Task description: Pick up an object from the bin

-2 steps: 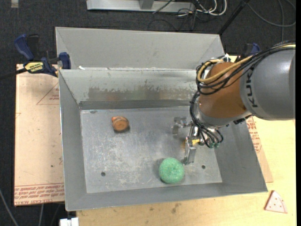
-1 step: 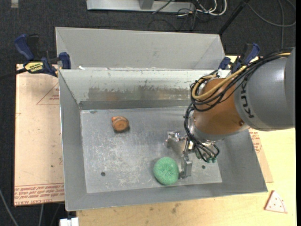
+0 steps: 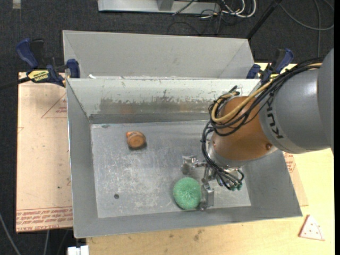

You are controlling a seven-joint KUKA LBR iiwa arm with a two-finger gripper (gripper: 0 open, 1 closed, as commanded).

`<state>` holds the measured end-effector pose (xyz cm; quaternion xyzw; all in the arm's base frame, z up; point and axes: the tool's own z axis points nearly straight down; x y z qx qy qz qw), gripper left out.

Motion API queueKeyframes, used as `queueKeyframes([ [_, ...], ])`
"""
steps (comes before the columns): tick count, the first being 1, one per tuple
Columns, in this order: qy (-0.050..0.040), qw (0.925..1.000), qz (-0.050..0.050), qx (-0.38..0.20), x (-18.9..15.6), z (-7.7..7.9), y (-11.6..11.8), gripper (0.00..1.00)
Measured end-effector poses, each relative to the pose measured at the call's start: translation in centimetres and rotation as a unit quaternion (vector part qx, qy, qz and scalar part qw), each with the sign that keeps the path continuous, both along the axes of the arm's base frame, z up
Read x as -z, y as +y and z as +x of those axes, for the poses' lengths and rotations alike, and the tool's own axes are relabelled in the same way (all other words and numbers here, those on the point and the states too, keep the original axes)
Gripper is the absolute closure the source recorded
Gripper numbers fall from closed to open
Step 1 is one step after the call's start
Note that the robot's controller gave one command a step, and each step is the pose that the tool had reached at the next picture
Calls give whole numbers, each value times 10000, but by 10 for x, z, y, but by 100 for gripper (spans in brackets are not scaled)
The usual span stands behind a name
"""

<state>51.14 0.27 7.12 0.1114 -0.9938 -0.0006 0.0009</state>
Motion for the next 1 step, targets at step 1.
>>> queueKeyframes([
  [1, -10, 9988, 3, -490, 0, -19, 31, 100],
])
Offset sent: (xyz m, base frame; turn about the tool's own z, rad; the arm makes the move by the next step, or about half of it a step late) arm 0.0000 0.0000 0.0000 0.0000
